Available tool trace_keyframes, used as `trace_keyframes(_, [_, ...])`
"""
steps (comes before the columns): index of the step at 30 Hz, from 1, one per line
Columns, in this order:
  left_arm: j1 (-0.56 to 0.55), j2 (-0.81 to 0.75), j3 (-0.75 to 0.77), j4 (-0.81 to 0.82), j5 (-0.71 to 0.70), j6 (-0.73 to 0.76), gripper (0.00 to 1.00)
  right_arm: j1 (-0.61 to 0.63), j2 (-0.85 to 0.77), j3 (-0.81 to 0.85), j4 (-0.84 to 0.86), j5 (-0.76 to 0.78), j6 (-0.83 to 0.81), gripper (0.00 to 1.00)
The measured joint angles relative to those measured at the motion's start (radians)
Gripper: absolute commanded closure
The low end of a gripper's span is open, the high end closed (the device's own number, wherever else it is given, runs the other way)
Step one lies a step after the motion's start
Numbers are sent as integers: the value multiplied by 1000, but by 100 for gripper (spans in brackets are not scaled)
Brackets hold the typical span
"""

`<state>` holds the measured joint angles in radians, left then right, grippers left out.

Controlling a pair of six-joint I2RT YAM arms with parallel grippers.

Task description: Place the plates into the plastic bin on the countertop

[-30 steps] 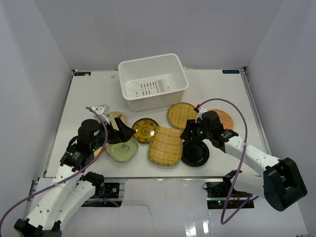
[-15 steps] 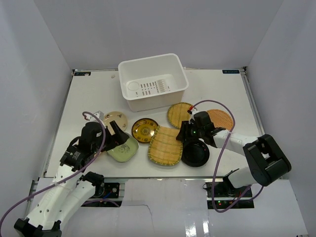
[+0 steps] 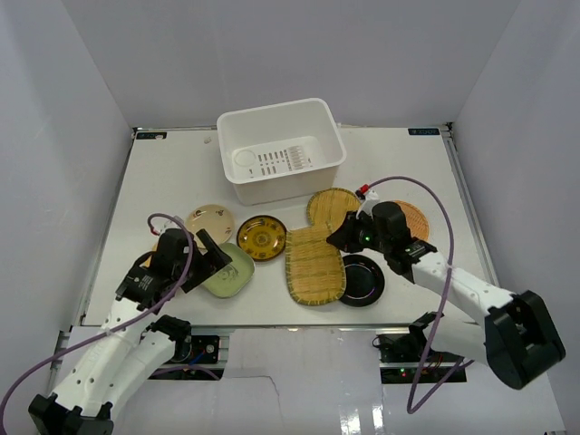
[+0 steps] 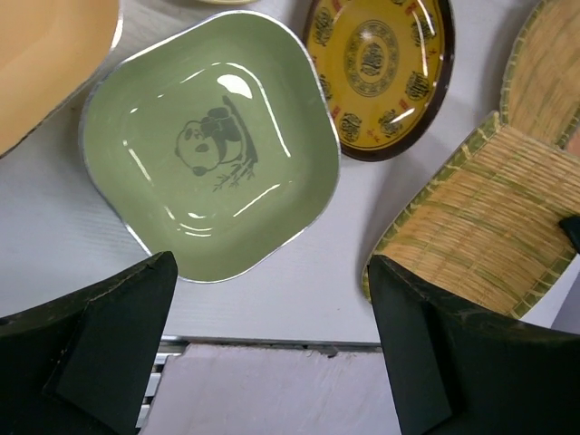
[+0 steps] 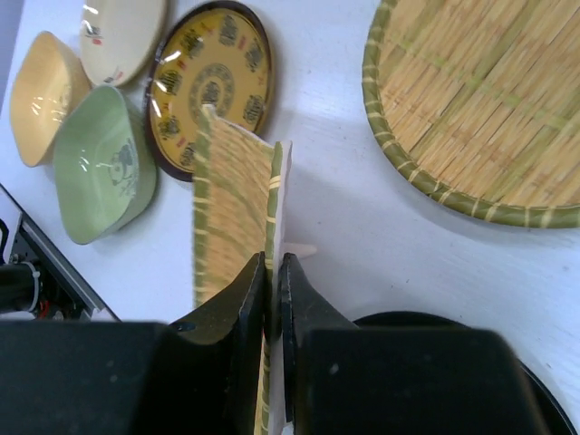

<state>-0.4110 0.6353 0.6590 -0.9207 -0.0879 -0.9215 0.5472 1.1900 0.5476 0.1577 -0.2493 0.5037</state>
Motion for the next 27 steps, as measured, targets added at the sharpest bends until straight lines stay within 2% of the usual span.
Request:
trace_keyframes(5, [-2,61,-19,146,90,33,3,0,-166,92,-123,47,-35,92])
trace_keyframes(9, [-4,152,-27,280,174,56,8,-11,-109,314,-148,65,-40,92])
trace_keyframes(13, [-8,176,-45,396,238,68,21,-27,39,589,-118,83,-41,92])
trace_keyframes(15, [-12,175,-66,462,274,66,23,-39,122,710,-96,98,-37,92])
trace_keyframes(21, [-80,266,-106,606,339,63,25,-79,445,1004,11,182,-5,92])
trace_keyframes(27, [-208,408,-101,744,330,62,23,-90,834,1297,1,250,0,92])
